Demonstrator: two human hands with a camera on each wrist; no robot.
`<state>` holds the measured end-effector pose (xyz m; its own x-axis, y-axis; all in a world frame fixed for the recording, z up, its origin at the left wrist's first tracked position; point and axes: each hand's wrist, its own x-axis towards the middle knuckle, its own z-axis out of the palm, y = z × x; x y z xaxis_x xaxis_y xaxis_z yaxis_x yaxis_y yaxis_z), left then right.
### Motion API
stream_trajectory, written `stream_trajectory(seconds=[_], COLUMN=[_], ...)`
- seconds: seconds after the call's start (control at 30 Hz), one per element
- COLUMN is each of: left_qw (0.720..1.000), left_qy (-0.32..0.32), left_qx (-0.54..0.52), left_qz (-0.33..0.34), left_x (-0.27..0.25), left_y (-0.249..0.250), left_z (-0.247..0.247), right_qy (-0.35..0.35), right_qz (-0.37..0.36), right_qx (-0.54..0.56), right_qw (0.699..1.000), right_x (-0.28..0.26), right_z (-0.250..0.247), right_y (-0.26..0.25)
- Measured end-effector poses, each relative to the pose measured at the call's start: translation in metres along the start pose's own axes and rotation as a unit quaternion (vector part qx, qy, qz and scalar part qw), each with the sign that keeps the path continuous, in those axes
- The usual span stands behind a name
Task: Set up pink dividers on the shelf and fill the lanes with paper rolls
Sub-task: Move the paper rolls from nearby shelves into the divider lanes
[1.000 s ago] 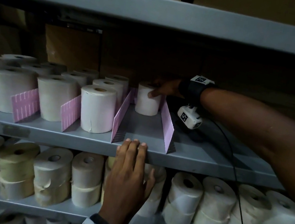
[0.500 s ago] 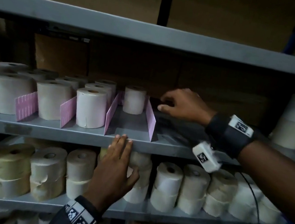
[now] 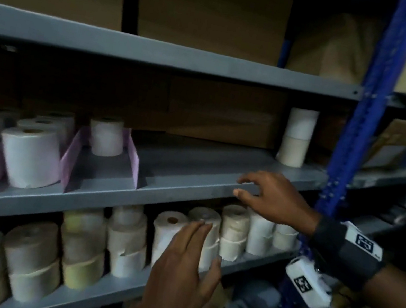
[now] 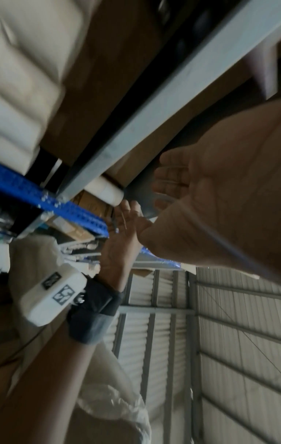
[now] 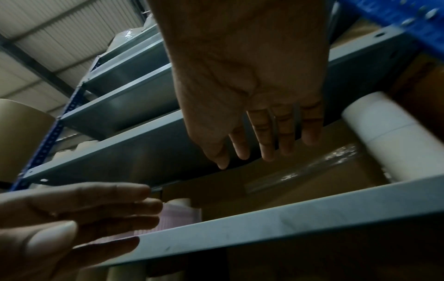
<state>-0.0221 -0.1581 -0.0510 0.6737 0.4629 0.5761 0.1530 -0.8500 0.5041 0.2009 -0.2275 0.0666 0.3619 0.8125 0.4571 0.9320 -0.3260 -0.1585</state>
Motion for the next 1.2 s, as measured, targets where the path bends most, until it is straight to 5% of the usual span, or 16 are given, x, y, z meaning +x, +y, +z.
stream_trajectory(seconds=[0.33,0.73,0.97,1.2], left_qw=[0.995,0.993,0.967,0.93], left_qy=[-0.029,-0.091,-0.169,-0.181], left_qx=[-0.062,-0.031,-0.19,-0.319], left_qz=[0.07,0.065,-0.013,0.034], left_x=[0.133,0.35,0.448,0.508], left_y=[0.049,0.068,0.056,0.03], left_z=[0.063,0.125,0.172,0.221], right_qy=[0.068,0.113,0.131,0.196], right_qz=[0.115,0.158,0.155,0.165], right_qx=[0.02,0.067,0.104,0.104], right_qw=[0.991,0.979,0.974,0.961], right_x=[0.002,0.094,0.165,0.222], right_z=[-0.022,-0.051,-0.045,-0.045], right_y=[0.124,0.242,0.282,0.315])
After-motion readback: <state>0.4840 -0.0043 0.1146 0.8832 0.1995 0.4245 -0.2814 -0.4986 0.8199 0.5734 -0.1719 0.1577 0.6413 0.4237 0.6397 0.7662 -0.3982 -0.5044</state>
